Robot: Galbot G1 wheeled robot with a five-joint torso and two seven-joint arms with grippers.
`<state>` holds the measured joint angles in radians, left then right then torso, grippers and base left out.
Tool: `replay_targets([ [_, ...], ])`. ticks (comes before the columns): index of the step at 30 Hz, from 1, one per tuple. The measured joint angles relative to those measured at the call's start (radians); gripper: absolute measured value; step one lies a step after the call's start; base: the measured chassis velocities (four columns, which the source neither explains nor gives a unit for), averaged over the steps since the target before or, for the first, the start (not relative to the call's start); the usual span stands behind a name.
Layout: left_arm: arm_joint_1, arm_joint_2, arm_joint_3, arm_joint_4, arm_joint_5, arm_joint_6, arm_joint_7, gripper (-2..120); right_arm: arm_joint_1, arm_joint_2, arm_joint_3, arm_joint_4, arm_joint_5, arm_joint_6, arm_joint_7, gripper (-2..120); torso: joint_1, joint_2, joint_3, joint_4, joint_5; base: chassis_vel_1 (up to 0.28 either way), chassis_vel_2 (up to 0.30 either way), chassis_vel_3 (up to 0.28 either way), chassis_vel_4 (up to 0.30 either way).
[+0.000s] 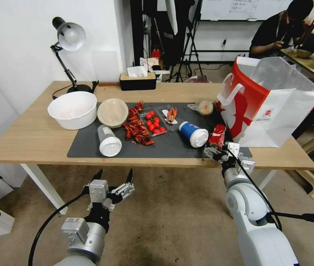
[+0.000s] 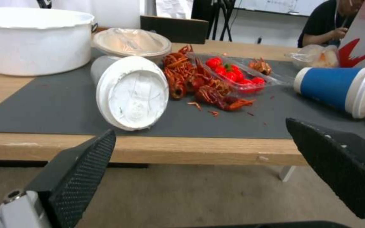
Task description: Pick up the trash from the table and place it into the takeout bag.
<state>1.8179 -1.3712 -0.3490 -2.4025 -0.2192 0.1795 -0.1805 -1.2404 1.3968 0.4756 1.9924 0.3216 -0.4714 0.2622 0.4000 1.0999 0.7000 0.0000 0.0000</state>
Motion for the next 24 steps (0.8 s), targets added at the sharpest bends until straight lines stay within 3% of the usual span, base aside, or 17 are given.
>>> replay_targets([
  [7,0.001,-0.003,0.000,0.002,0.003,-0.007,-0.003,100,0.008,0.000,0.000,-0.013,0.003,0.000,0.000,89,0.000,0.000,0.000,0.0000,0.0000,0.000,0.000,0.000,0.000],
  [14,0.004,-0.006,0.002,0.003,0.007,-0.012,-0.004,100,0.009,-0.001,0.000,-0.018,0.009,0.000,0.005,69,0.000,0.000,0.000,0.0000,-0.0001,0.000,0.000,0.000,0.000],
  [17,0.006,-0.007,0.003,0.003,0.010,-0.014,-0.004,100,0.002,0.000,0.001,-0.017,0.010,0.001,0.008,55,0.000,0.000,0.000,0.0000,0.0000,0.000,0.000,0.000,0.000],
  [24,0.008,-0.009,0.007,0.003,0.017,-0.020,-0.005,100,-0.014,-0.005,0.005,0.000,0.009,0.004,0.009,52,0.000,0.000,0.000,0.0000,0.0000,0.000,0.000,0.000,0.000],
])
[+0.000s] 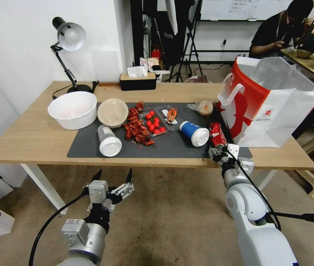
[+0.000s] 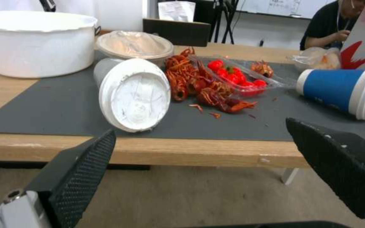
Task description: Pick up the trash from the table and place it into the takeout bag.
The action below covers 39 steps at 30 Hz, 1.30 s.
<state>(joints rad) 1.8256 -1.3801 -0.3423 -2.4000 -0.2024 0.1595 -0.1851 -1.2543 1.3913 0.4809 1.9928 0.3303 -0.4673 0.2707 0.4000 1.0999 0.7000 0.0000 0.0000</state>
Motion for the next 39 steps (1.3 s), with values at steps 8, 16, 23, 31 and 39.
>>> replay_targets([
  [8,0.005,0.000,0.002,-0.003,0.005,-0.003,0.001,100,-0.048,-0.013,0.006,0.053,-0.024,-0.004,0.020,52,0.000,0.000,0.000,0.0000,-0.0001,0.000,0.000,0.000,0.000],
  [16,0.006,0.003,0.000,-0.006,0.006,-0.007,0.002,100,-0.131,-0.024,0.009,0.142,-0.030,-0.034,0.068,52,0.000,0.000,0.000,-0.0001,0.0000,0.000,0.000,0.000,0.000],
  [23,0.006,0.010,0.001,-0.008,0.006,-0.009,0.009,100,-0.225,-0.009,0.020,0.276,-0.033,-0.046,0.032,52,0.000,0.000,0.000,0.0000,0.0000,0.000,0.000,0.000,0.000],
  [31,0.005,0.019,0.001,-0.009,0.003,-0.009,0.009,100,-0.303,-0.017,0.021,0.411,-0.048,-0.018,-0.015,52,0.000,0.000,0.000,-0.0001,-0.0001,0.000,0.000,0.000,0.000],
  [39,0.001,0.018,0.003,-0.009,0.003,-0.009,0.009,100,-0.277,-0.085,0.058,0.490,-0.009,0.093,-0.025,52,0.000,0.000,0.000,0.0000,0.0000,0.000,0.000,0.000,0.000],
])
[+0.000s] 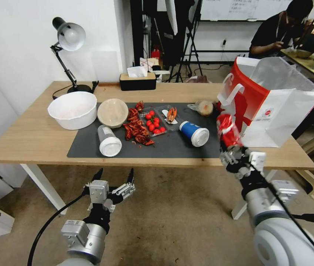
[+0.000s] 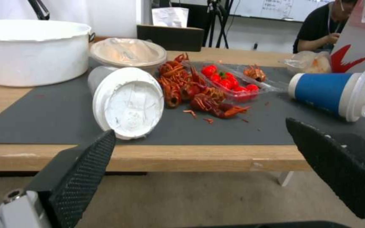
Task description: Pick up the trash from the table and place it into the takeout bag.
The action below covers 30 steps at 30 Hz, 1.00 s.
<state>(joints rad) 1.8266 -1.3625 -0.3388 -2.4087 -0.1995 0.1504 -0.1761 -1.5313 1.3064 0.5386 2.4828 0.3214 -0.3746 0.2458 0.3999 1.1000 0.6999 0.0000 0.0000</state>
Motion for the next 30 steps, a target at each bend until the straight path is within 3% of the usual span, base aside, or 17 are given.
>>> replay_targets([
  [3,0.004,-0.009,-0.004,0.004,0.017,0.000,0.002,100,0.121,-0.134,0.070,-0.077,0.147,0.143,-0.106,52,0.000,0.000,0.000,0.0000,0.0003,0.000,0.000,0.000,0.000],
  [8,0.006,-0.013,-0.003,0.005,0.021,0.000,0.002,100,0.210,-0.200,0.079,-0.127,0.254,0.158,-0.082,52,0.000,0.000,0.000,0.0002,0.0002,0.000,0.000,0.000,0.000],
  [11,0.008,-0.016,-0.004,0.008,0.022,0.002,0.003,100,0.343,-0.299,0.081,-0.193,0.363,0.157,-0.009,52,0.000,0.000,0.000,0.0001,0.0001,0.000,0.000,0.000,0.000],
  [12,0.008,-0.016,-0.004,0.008,0.022,0.002,0.003,100,0.343,-0.299,0.081,-0.193,0.363,0.157,-0.009,52,0.000,0.000,0.000,0.0001,0.0001,0.000,0.000,0.000,0.000],
  [16,0.010,-0.020,-0.006,0.009,0.022,0.003,0.003,100,0.462,-0.380,0.077,-0.263,0.441,0.129,0.078,52,0.000,0.000,0.000,0.0001,-0.0001,0.000,0.000,0.000,0.000],
  [19,0.012,-0.025,-0.006,0.011,0.023,0.003,0.003,100,0.561,-0.436,0.068,-0.325,0.516,0.052,0.187,52,0.000,0.000,0.000,0.0001,0.0000,0.000,0.000,0.000,0.000],
  [22,0.012,-0.027,-0.005,0.011,0.024,0.003,0.003,100,0.621,-0.459,0.057,-0.369,0.575,-0.007,0.254,52,0.000,0.000,0.000,0.0000,0.0001,0.000,0.000,0.000,0.000],
  [30,0.012,-0.028,-0.005,0.014,0.024,0.003,0.003,100,0.694,-0.480,0.044,-0.432,0.635,-0.065,0.310,52,0.000,0.000,0.000,-0.0001,0.0002,0.000,0.000,0.000,0.000],
])
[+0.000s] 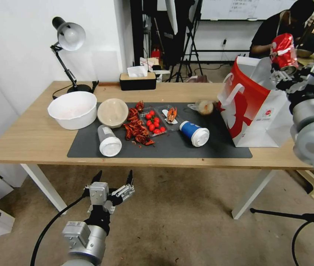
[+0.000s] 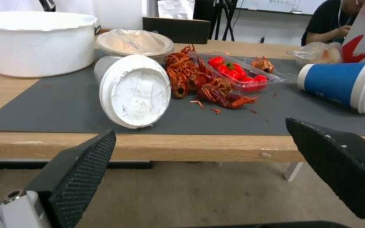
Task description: Pick up the trash from the table and place it into the takeout bag.
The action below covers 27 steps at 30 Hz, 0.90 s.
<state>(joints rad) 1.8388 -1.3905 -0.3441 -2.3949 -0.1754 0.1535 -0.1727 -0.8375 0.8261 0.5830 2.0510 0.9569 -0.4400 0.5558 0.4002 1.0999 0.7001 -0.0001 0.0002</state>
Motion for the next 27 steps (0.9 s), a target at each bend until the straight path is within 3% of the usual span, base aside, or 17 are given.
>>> replay_targets([
  [4,0.000,0.000,0.000,0.001,0.000,0.000,0.000,100,0.009,-0.001,-0.002,-0.005,0.006,-0.015,0.014,56,0.000,0.000,0.000,0.0001,0.0000,0.000,0.000,0.000,0.000],
  [6,0.000,0.000,0.000,0.001,0.000,0.000,0.000,100,0.015,-0.001,-0.003,-0.008,0.012,-0.025,0.022,67,0.000,0.000,0.000,0.0001,-0.0001,0.000,0.000,0.000,0.000],
  [8,0.000,0.000,0.000,0.001,0.000,0.000,0.000,100,0.015,-0.001,-0.003,-0.008,0.012,-0.025,0.022,67,0.000,0.000,0.000,0.0001,-0.0001,0.000,0.000,0.000,0.000],
  [10,0.000,0.000,0.000,0.001,0.000,0.000,0.000,100,0.016,-0.001,-0.003,-0.009,0.015,-0.030,0.024,77,0.000,0.000,0.000,0.0001,-0.0001,0.000,0.000,0.000,0.000],
  [11,0.000,0.000,0.001,0.001,0.001,0.000,0.000,100,0.018,0.000,-0.003,-0.009,0.016,-0.033,0.027,89,0.000,0.000,0.000,0.0000,-0.0002,0.000,0.000,0.000,0.000],
  [15,0.000,0.000,0.001,0.001,0.001,0.000,0.000,100,0.012,0.002,-0.002,-0.013,0.007,-0.037,0.029,99,0.000,0.000,0.000,0.0000,-0.0001,0.000,0.000,0.000,0.000],
  [27,0.002,0.002,-0.001,-0.007,0.002,0.000,0.001,100,-0.026,0.000,0.004,0.018,-0.006,-0.021,-0.015,100,0.000,0.000,0.000,0.0001,-0.0002,0.000,0.000,0.000,0.000],
])
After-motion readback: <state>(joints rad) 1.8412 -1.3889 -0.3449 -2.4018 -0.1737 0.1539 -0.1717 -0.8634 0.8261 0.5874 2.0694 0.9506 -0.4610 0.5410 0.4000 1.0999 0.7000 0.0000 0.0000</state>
